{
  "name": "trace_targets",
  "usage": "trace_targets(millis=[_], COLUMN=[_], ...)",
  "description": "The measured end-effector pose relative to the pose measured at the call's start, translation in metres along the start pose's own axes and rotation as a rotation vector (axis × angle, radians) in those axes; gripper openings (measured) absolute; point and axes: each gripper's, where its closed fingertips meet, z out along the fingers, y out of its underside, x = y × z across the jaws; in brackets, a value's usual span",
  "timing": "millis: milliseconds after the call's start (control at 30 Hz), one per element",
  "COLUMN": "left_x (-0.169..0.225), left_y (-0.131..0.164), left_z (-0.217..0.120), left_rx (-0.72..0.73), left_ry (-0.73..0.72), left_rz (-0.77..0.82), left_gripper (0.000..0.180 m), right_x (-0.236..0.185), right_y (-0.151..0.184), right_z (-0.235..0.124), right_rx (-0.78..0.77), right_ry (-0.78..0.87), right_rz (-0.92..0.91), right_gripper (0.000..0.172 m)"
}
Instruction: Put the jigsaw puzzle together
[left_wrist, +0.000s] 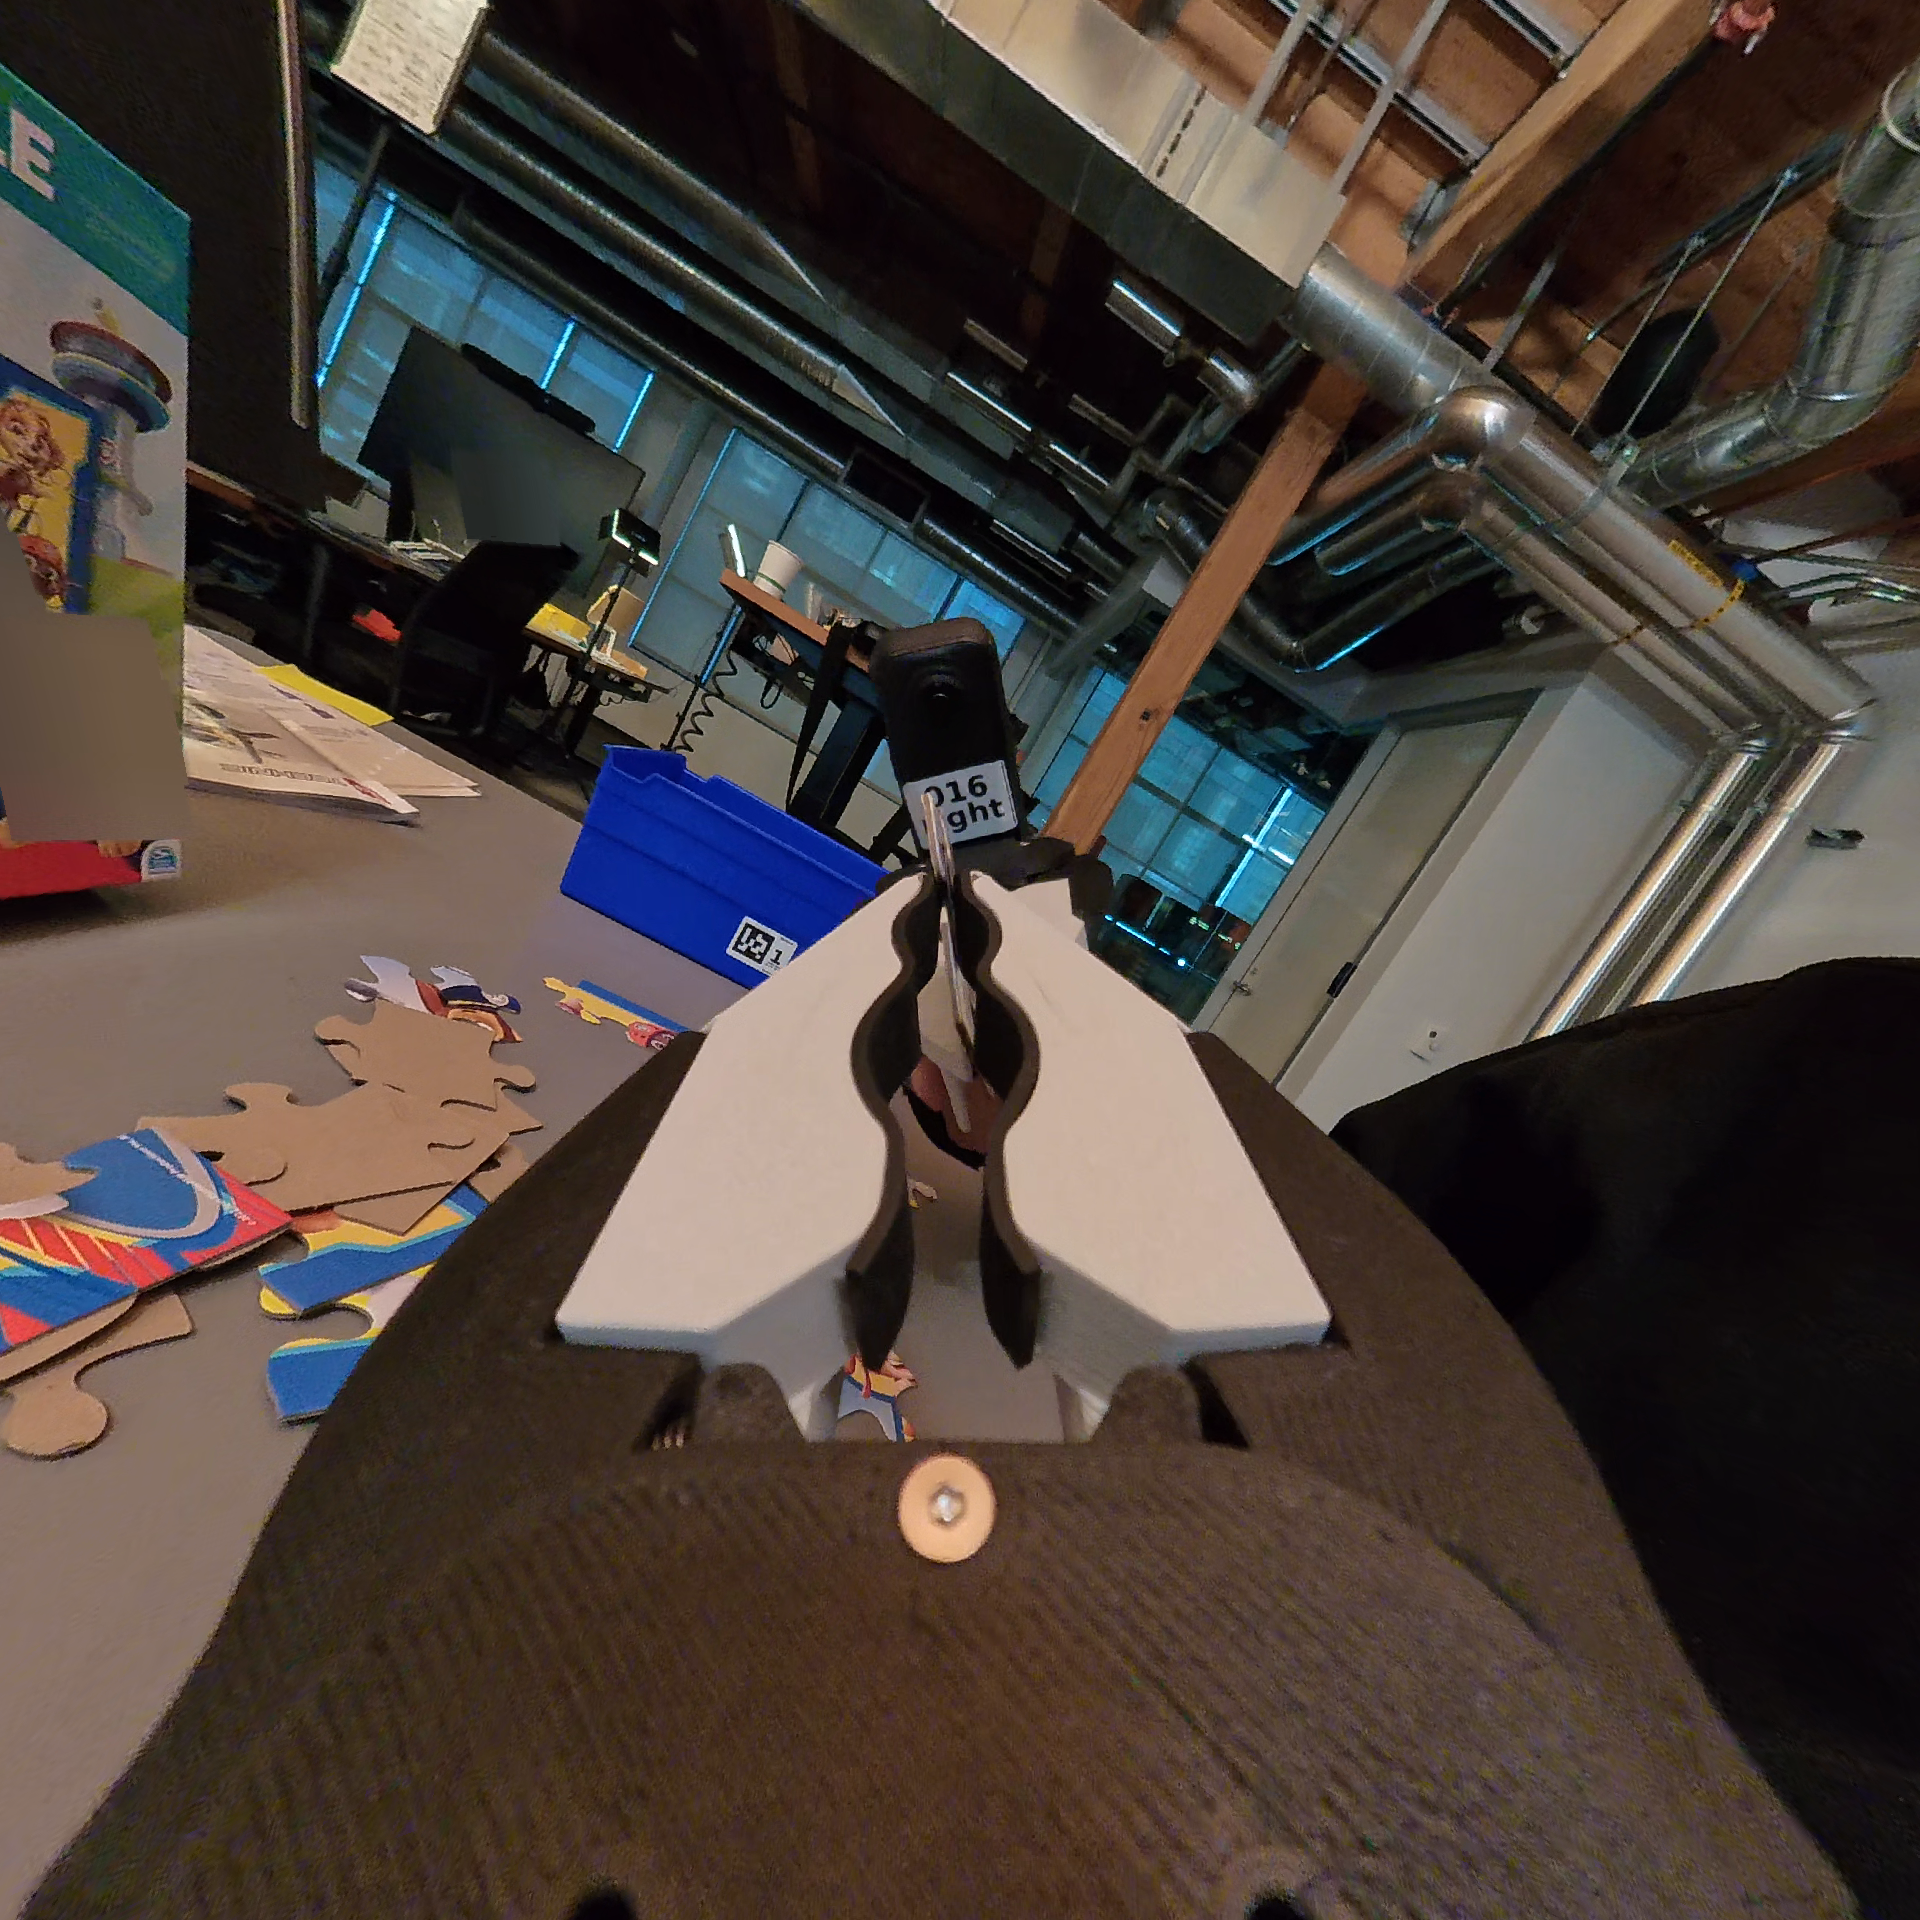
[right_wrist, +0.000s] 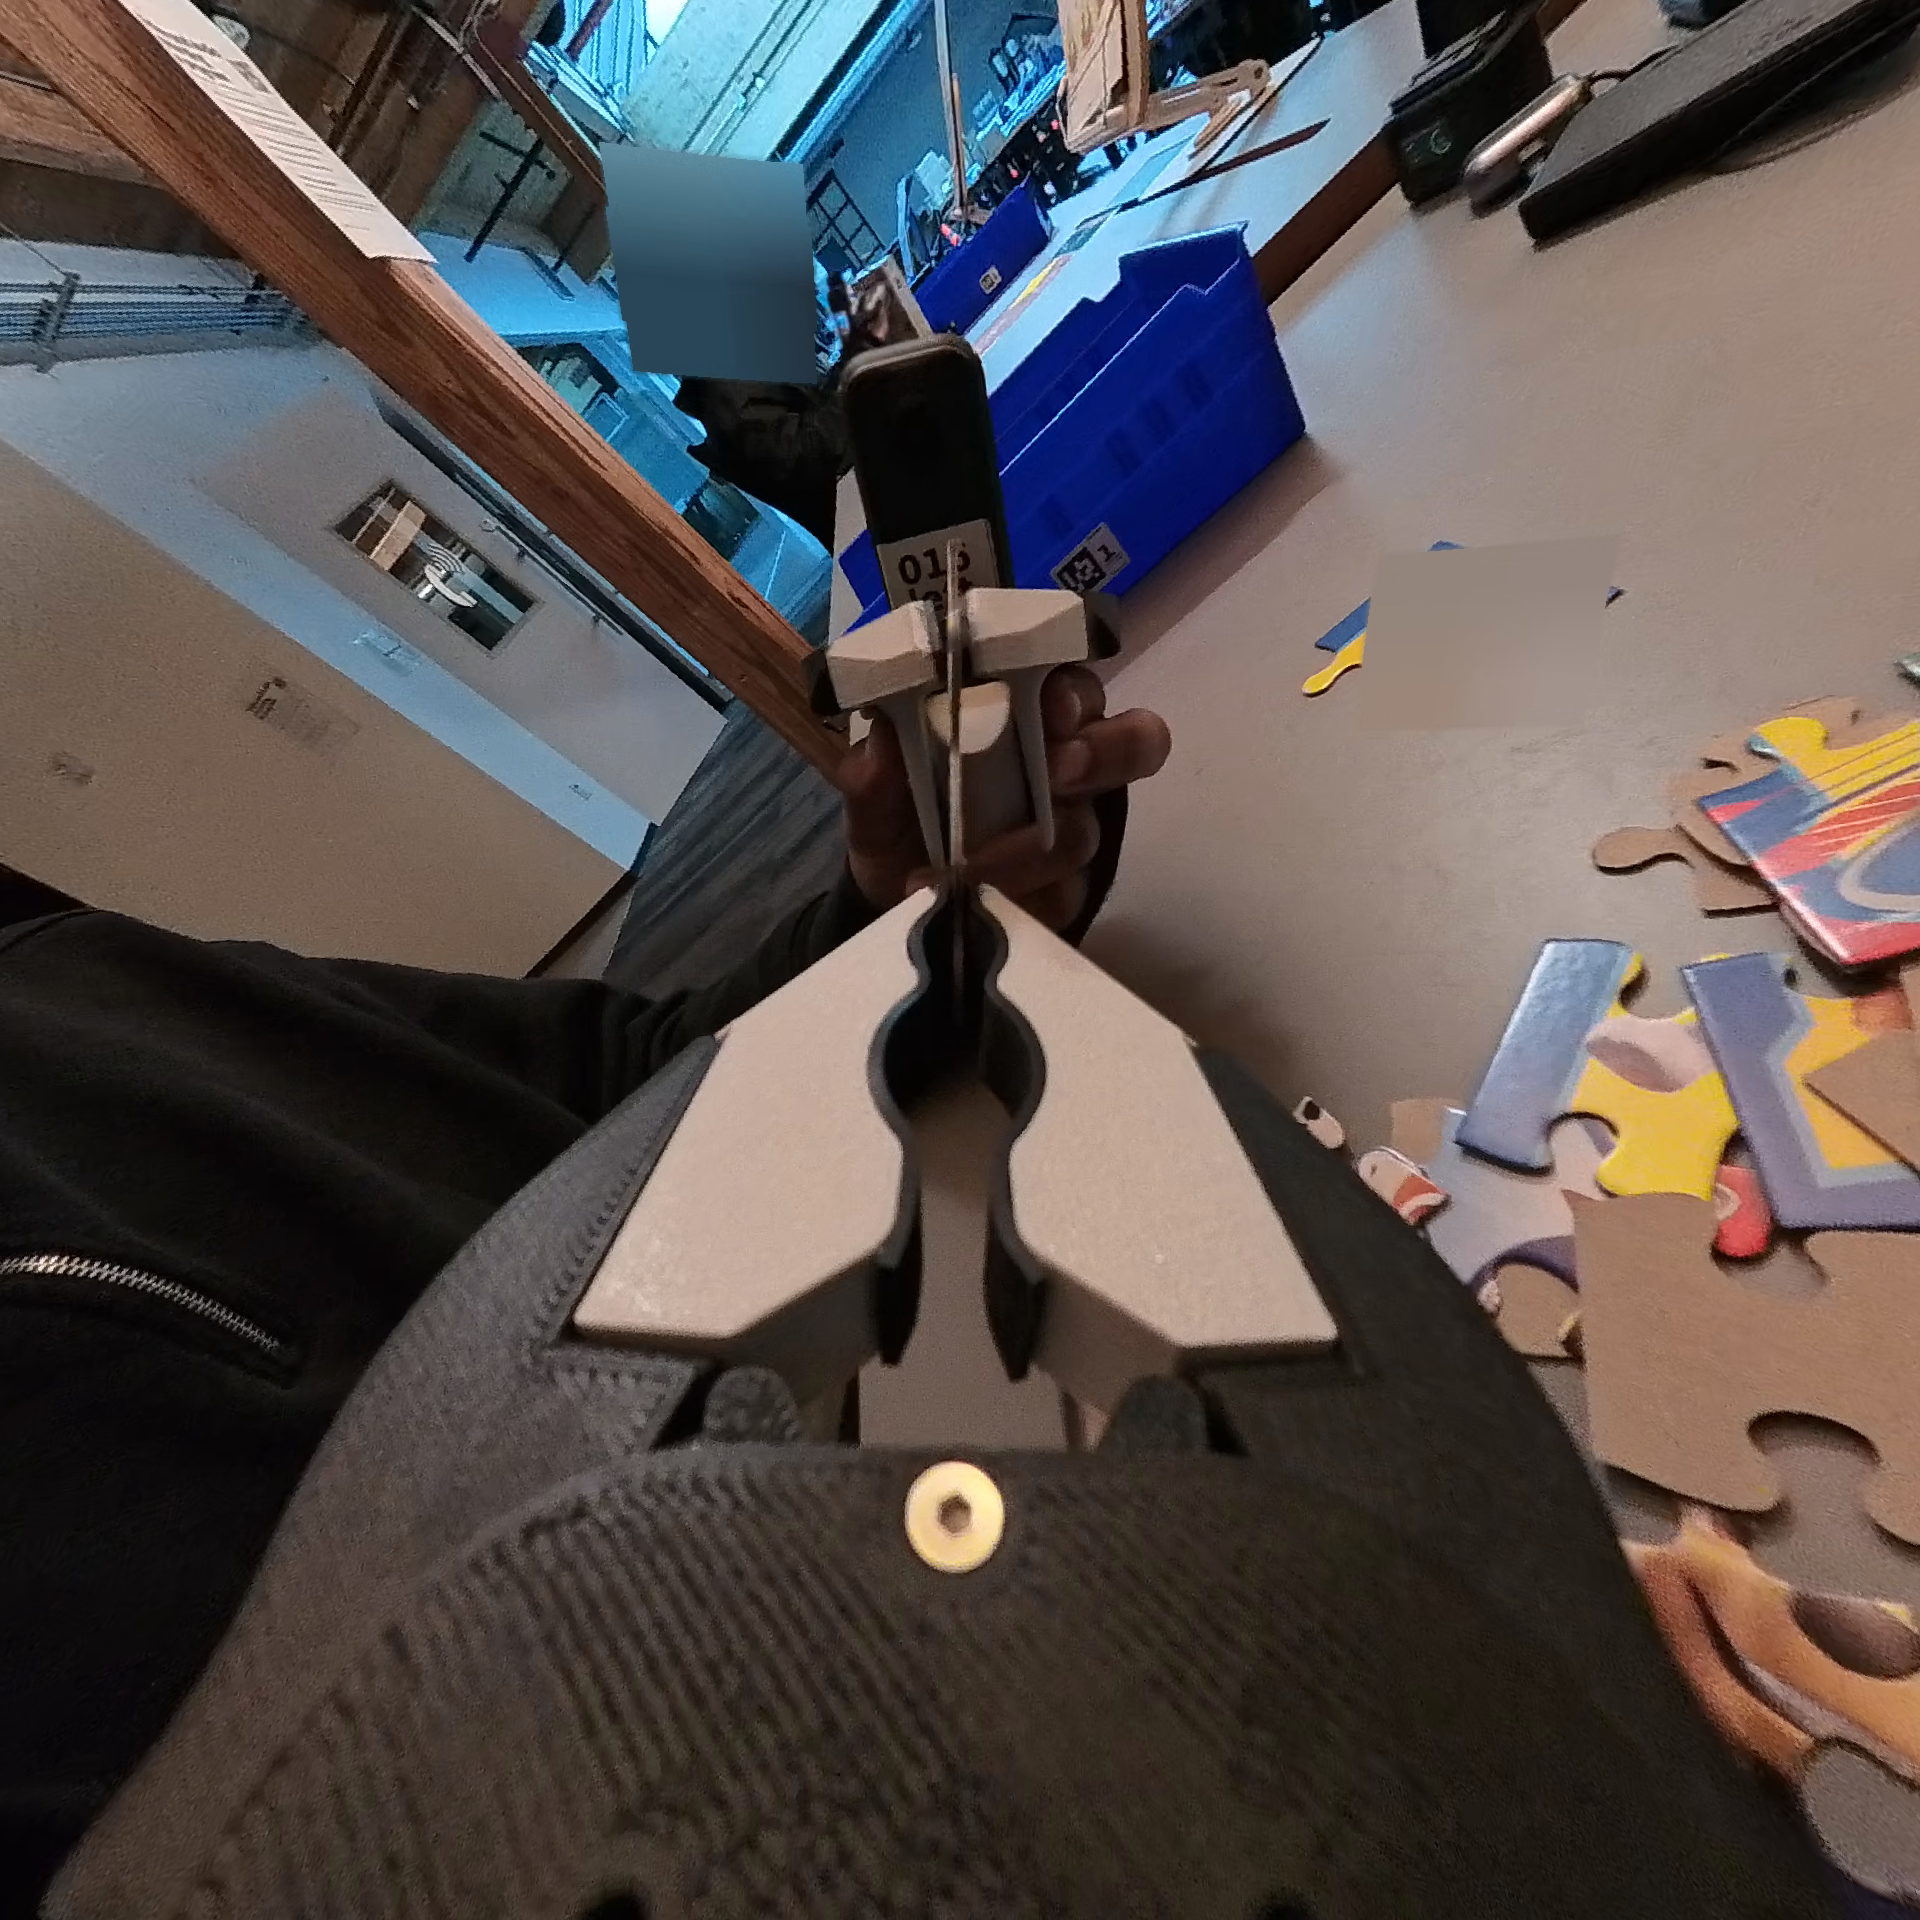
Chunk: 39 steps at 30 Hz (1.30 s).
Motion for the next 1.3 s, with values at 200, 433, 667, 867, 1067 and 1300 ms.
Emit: trace_targets(millis=[200, 433, 667, 867, 1067, 1300], left_x=[-0.002, -0.005, -0.003, -0.015, -0.058, -0.096], left_y=[-0.004, -0.008, -0.005, -0.027, -0.055, 0.008], left_z=[-0.002, -0.003, -0.002, -0.045, -0.155, -0.176], left_rx=[0.024, 0.052, 0.029, -0.041, -0.103, -0.409], left_ry=[-0.009, -0.023, -0.003, -0.114, -0.533, -0.683], left_rz=[-0.013, -0.029, -0.032, 0.023, -0.034, -0.235], left_gripper=[0.008, 0.024, 0.001, 0.000, 0.000, 0.000], right_x=[-0.002, -0.003, -0.001, 0.008, 0.025, 0.030], right_y=[-0.005, -0.014, -0.017, -0.021, -0.020, -0.017], right_z=[0.004, -0.004, -0.006, -0.012, -0.012, 0.021], right_rx=[0.053, 0.134, 0.158, 0.183, 0.165, 0.108], right_ry=[-0.029, -0.065, -0.043, 0.057, 0.166, 0.154], right_rz=[0.024, 0.059, 0.049, -0.004, -0.059, -0.066], right_gripper=[0.000, 0.000, 0.000, 0.018, 0.020, 0.022])
